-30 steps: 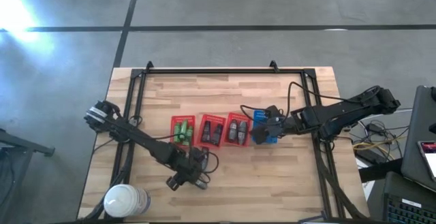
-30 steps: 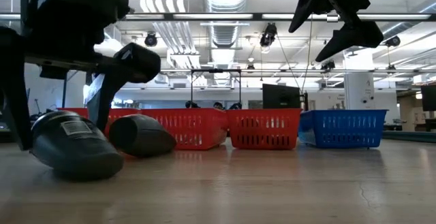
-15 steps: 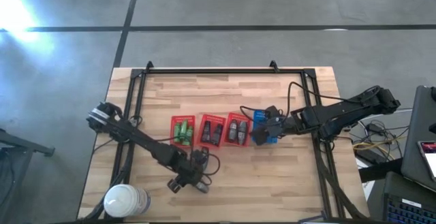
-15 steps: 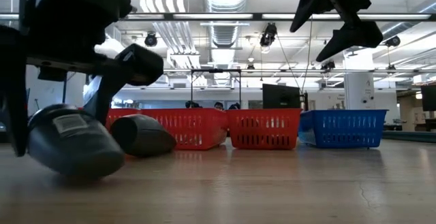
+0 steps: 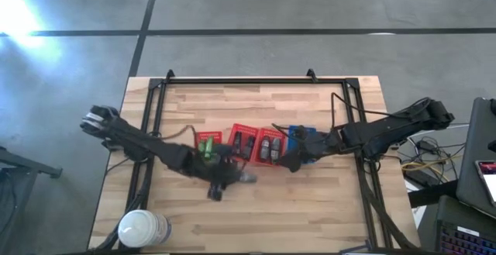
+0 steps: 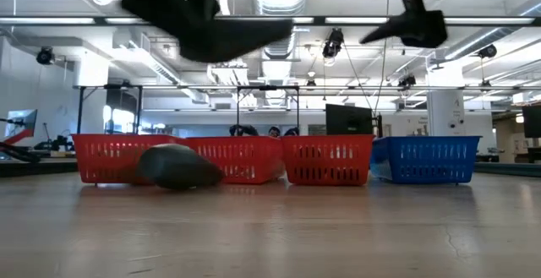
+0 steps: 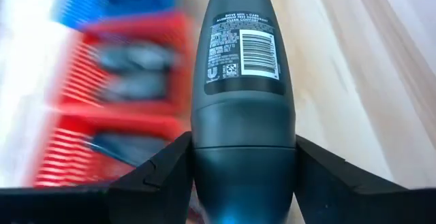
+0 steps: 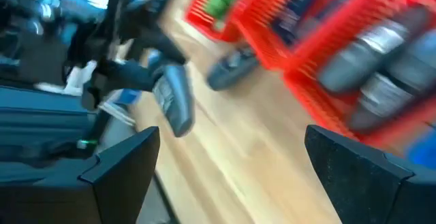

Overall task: Pick & Place Travel size toiletries
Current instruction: Put the deodorant into the right red bin

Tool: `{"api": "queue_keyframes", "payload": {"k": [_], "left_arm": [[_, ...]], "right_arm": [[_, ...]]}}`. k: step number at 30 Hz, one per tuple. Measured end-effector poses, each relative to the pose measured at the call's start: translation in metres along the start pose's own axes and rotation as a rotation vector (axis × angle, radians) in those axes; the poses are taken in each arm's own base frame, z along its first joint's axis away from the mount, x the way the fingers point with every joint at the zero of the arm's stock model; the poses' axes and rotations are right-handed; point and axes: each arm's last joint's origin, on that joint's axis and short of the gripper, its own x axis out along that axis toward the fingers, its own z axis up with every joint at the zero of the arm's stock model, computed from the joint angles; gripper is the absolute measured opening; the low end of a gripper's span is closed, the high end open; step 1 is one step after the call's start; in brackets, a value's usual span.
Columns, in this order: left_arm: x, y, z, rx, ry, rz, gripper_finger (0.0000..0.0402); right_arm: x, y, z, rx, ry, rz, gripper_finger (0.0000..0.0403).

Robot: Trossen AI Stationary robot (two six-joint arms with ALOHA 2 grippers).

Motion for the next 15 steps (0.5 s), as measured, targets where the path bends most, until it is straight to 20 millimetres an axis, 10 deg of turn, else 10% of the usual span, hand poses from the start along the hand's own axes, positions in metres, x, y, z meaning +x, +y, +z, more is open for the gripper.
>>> {"api": "queue_keyframes", "payload": {"k": [15], "left_arm": [[0.004,0.044,0.038,-0.100,-0.235,0.236,0.0206]], "right_arm": [[0.020,0.004,0.009,0.022,-0.069,0.156,0.0364]]}}
